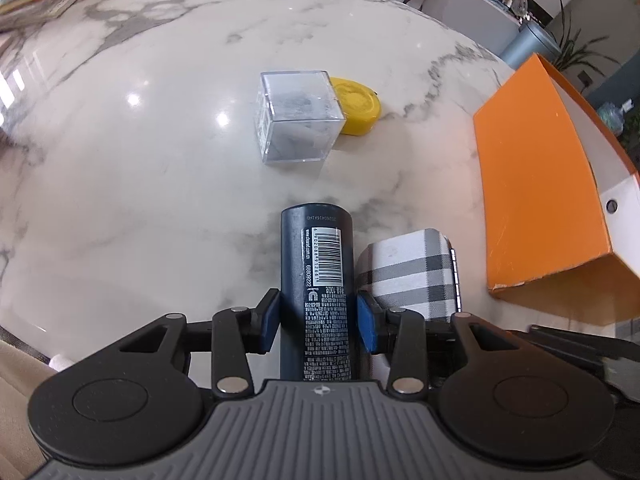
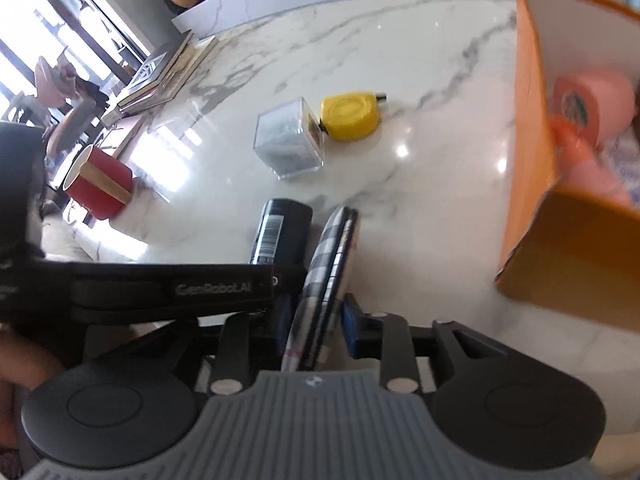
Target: Organize rigid objects
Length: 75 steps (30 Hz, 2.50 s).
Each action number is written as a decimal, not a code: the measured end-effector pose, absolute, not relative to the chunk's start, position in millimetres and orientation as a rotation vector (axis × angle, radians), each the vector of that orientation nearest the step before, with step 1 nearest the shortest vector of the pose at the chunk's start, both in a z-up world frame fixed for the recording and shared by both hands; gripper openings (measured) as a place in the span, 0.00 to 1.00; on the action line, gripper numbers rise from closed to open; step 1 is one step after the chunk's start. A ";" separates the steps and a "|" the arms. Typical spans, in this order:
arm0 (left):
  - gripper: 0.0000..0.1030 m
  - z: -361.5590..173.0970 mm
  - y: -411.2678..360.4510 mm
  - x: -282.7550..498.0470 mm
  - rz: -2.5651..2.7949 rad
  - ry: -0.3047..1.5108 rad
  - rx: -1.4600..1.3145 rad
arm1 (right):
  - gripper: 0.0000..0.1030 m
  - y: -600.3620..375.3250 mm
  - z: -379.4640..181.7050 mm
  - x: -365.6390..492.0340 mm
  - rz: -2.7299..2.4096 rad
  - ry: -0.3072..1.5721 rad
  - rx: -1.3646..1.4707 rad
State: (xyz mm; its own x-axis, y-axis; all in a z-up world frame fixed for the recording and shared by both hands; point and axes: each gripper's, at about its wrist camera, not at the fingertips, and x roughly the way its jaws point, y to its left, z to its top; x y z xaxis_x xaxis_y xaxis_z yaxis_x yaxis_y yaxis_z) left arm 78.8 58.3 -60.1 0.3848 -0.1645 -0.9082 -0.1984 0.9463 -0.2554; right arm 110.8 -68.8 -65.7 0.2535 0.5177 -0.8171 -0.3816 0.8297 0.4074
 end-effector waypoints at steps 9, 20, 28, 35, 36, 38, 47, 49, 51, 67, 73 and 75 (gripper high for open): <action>0.44 -60.4 54.5 80.4 0.018 1.180 -0.330 | 0.22 -59.3 -68.6 109.3 0.567 1.163 0.094; 0.44 -45.4 57.7 71.2 -0.027 1.103 -0.361 | 0.18 -68.9 -59.3 103.2 0.542 1.132 0.072; 0.43 -22.2 57.5 62.3 -0.053 1.024 -0.372 | 0.18 -83.1 -32.7 95.9 0.542 1.056 0.092; 0.41 4.1 50.1 55.1 -0.076 0.944 -0.347 | 0.18 -95.8 -9.5 87.6 0.552 0.993 0.121; 0.40 7.9 47.5 54.3 -0.082 0.933 -0.337 | 0.18 -96.6 -6.5 86.5 0.555 0.984 0.122; 0.40 15.8 41.4 51.8 -0.095 0.907 -0.314 | 0.18 -100.2 0.0 84.1 0.557 0.965 0.127; 0.40 43.8 15.9 46.3 -0.152 0.851 -0.244 | 0.18 -116.7 20.9 77.1 0.551 0.909 0.136; 0.40 53.2 10.4 47.1 -0.168 0.834 -0.233 | 0.18 -122.5 28.6 76.6 0.547 0.885 0.134; 0.40 61.9 5.5 49.6 -0.186 0.818 -0.225 | 0.18 -129.2 37.7 76.3 0.543 0.864 0.136; 0.38 111.1 -68.4 89.8 -0.370 0.715 -0.132 | 0.18 -216.8 95.7 98.4 0.359 0.715 0.118; 0.38 92.9 -100.6 118.1 -0.430 0.763 -0.124 | 0.18 -247.7 81.5 112.5 0.260 0.756 0.099; 0.38 85.3 -108.9 124.7 -0.446 0.774 -0.124 | 0.18 -258.5 74.6 116.9 0.224 0.766 0.088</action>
